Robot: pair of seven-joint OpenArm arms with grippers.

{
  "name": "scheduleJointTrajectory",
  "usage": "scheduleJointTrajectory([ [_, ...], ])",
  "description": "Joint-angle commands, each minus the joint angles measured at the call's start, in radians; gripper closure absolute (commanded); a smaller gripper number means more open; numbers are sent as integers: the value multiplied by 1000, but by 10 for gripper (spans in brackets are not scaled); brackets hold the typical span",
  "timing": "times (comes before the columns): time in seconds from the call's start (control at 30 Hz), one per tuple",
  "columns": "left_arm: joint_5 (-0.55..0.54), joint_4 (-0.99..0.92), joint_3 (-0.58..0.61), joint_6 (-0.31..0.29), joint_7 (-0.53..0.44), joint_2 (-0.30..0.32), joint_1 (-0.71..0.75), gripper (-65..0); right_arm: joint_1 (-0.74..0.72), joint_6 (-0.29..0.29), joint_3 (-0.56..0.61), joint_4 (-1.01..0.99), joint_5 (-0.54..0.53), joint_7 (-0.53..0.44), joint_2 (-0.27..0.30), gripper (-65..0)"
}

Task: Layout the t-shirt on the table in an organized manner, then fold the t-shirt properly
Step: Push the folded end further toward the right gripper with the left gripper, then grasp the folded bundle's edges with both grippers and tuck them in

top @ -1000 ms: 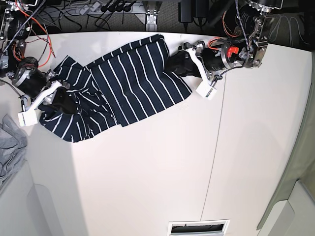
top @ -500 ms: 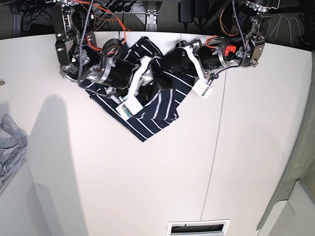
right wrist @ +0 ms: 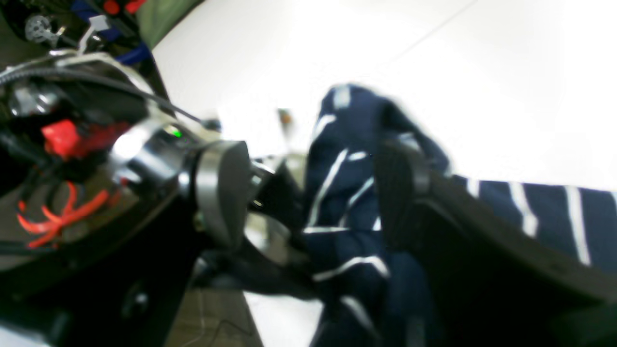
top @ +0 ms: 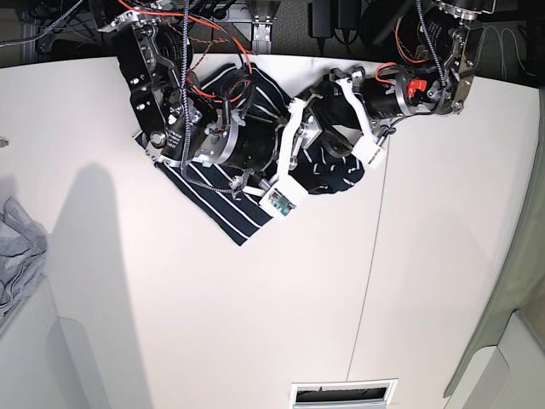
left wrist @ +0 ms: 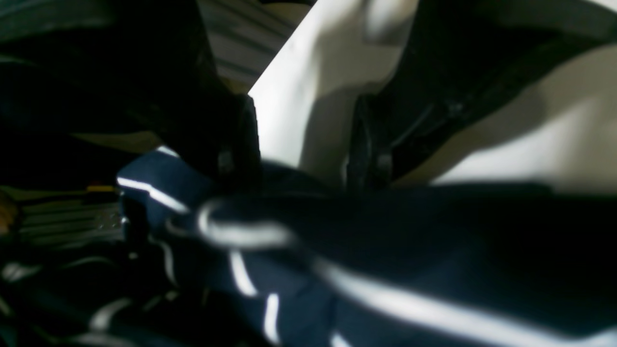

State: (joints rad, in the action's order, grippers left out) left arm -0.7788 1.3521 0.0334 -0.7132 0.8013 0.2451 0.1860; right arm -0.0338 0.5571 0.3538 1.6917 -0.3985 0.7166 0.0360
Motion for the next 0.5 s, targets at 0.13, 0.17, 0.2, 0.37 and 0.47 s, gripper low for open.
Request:
scheduleJointTrajectory([
  [0.13, -51, 5, -93, 15, 92, 36, 3, -315, -50, -12, -128, 27, -20, -25, -6, -403],
  [0.17, -79, 5, -116, 15, 116, 42, 3, -316, -59, -12, -165, 27, -20, -25, -6, -403],
  [0.2, -108, 7, -142, 15, 139, 49, 3, -315, -66, -11, -203, 27, -20, -25, -5, -402],
  [0.37, -261, 42, -281, 15, 211, 111, 3, -315, -96, -12, -360, -1, -19, -44, -1, -399],
  [0.47, -318, 90, -351, 15, 213, 155, 2, -315, -105, -13, -417, -37, 7, -85, 15, -258],
])
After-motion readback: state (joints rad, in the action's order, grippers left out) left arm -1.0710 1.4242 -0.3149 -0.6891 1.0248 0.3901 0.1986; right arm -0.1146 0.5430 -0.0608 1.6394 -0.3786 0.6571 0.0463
